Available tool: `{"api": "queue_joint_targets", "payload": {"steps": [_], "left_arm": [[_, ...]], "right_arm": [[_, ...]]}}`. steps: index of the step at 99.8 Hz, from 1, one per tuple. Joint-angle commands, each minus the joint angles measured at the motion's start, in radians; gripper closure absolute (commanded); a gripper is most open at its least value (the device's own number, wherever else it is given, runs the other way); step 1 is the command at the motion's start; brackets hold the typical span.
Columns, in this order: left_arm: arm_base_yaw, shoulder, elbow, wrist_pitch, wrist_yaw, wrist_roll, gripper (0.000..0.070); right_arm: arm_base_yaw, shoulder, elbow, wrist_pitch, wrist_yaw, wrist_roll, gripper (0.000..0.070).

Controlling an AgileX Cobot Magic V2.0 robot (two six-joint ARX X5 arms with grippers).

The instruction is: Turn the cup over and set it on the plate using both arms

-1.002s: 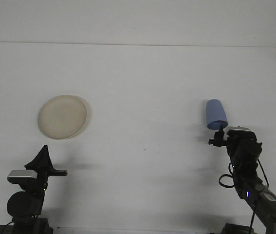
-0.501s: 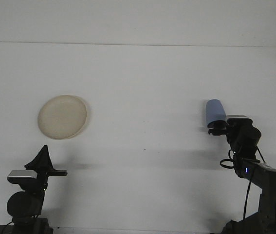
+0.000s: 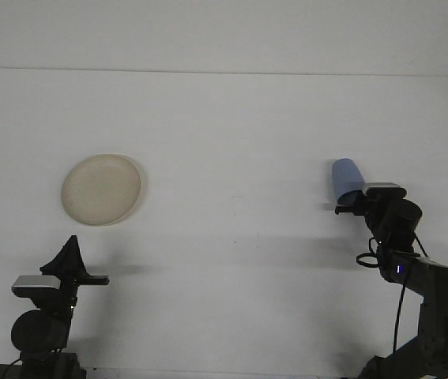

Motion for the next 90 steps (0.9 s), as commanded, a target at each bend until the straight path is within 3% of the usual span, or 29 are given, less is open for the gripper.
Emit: {"api": "queue_joint_targets", "payload": {"steps": [1,26,35,48,65,90], "left_arm": [[0.002,-0.001,-0.018,0.010,0.005,0.004,0.0688],[0.002,-0.001,-0.018,0.010,0.005,0.004,0.0688],[0.002,-0.001,-0.018,0.010,0.005,0.004,0.0688],[0.002,-0.001,-0.018,0.010,0.005,0.004,0.0688],[0.002,-0.001,-0.018,0.010,0.005,0.004,0.0688],[0.002,-0.001,-0.018,0.010,0.005,0.004,0.0688]], "right_arm": [[0.003,-0.014,0.004,-0.026,0.001,-0.004,0.0699],[0.049,-0.247,0.004,-0.168,0.011,-0.004,0.0699],[0.083,-0.377,0.005,-0.282,0.055,0.022,0.0699],[0.136,-0.546,0.040,-0.523,0.063,0.048,0.0699],[0.223,-0.691,0.191,-0.946,0.138,0.076,0.0699],[0.392,-0.683,0.486,-1.416,0.160,0.075,0.0699]]}}
